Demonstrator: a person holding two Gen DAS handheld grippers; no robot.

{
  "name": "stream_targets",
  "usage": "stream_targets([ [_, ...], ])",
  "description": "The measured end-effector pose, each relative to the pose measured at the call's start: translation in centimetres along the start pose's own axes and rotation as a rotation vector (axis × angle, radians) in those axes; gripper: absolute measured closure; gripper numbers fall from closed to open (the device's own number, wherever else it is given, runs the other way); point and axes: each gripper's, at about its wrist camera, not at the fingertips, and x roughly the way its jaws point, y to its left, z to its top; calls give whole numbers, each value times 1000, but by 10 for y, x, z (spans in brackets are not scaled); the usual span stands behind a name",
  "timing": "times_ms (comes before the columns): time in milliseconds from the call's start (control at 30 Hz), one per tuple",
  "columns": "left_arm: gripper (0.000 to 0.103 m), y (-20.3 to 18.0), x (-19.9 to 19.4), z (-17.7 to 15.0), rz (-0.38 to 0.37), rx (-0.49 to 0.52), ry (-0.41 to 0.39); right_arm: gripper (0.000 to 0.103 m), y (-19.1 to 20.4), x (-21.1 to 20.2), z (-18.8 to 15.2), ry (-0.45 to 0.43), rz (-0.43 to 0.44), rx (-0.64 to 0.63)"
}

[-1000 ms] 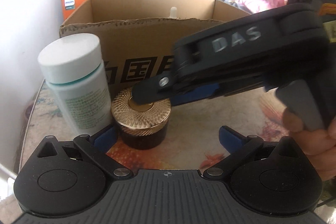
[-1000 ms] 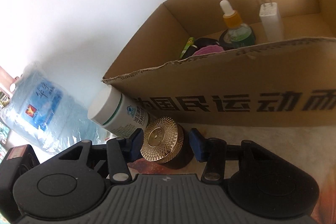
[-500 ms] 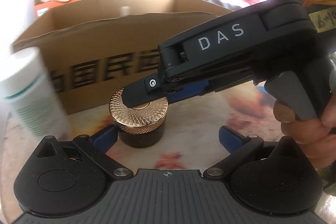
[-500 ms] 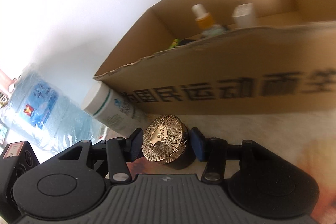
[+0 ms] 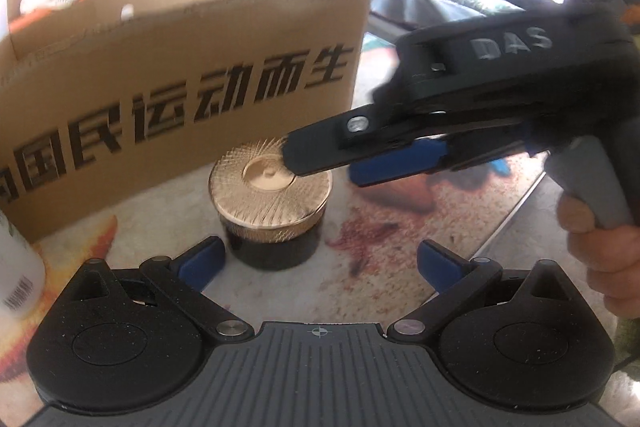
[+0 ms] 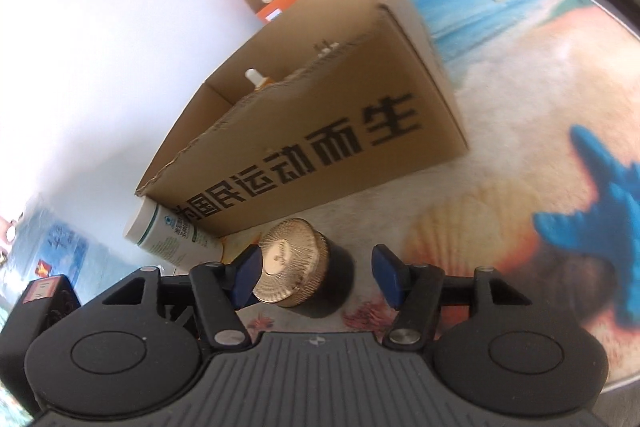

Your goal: Organize rigid objects

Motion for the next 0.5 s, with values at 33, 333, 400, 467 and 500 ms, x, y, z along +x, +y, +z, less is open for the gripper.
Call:
stream_targets([
  [33, 0, 1, 0, -1, 0, -7, -2, 37, -2, 1, -1, 1, -8, 2],
  [333, 0, 23, -9, -21, -37, -21, -58, 17, -17, 1, -5, -20, 53, 52],
  [400, 0, 30, -7, -23, -53, -29, -68, 0, -14, 2, -6, -24, 71, 45],
  [467, 0, 37, -6, -26, -65, -37, -65, 0, -11, 1, -5, -23, 57, 35],
  [500, 0, 41, -5, -27, -70, -40, -60, 0, -11, 1, -5, -21, 55, 32],
])
